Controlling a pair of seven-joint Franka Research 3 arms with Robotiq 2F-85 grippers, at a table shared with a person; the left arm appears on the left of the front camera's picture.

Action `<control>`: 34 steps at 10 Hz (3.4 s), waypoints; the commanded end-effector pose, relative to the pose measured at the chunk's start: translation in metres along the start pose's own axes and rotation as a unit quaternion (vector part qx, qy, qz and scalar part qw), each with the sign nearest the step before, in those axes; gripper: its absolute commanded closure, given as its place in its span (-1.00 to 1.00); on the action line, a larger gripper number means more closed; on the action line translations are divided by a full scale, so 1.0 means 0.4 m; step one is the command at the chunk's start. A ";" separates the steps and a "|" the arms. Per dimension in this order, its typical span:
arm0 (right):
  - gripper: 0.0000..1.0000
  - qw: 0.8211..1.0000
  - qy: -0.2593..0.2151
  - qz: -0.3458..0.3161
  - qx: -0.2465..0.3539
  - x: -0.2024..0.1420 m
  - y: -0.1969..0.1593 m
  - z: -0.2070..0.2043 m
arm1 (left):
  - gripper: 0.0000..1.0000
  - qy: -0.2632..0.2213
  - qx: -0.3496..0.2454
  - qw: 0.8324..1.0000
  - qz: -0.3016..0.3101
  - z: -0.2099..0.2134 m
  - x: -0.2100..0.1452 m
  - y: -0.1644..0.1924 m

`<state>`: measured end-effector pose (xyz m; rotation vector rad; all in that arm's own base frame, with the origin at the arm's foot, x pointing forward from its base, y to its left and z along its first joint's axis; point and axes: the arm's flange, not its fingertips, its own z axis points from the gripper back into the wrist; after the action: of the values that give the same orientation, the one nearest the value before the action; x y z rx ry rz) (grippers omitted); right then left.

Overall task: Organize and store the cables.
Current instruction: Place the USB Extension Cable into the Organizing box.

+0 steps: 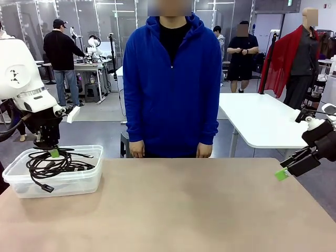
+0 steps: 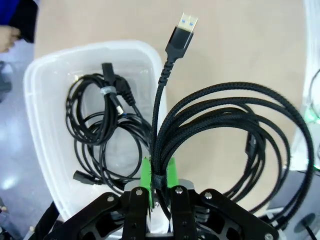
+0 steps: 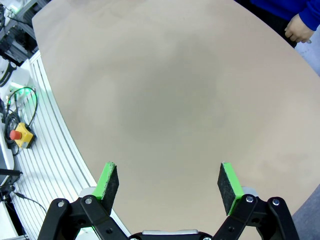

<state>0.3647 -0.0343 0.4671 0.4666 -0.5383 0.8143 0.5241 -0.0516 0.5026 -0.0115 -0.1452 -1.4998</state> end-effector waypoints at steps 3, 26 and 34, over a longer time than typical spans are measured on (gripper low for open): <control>-1.00 1.000 0.001 0.000 0.001 0.000 0.003 0.003 | 0.74 0.018 0.003 1.000 0.018 -0.025 -0.064 0.091; -1.00 1.000 0.001 0.000 0.001 0.000 0.003 0.003 | -0.42 0.005 0.019 0.999 0.042 -0.315 -0.088 0.266; -1.00 1.000 0.001 0.000 0.001 0.000 0.003 0.003 | -1.00 0.013 0.018 0.999 0.042 -0.311 -0.078 0.267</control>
<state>0.3646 -0.0346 0.4672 0.4663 -0.5385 0.8137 0.6394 -0.0254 0.3848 0.0296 -0.1489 -1.4143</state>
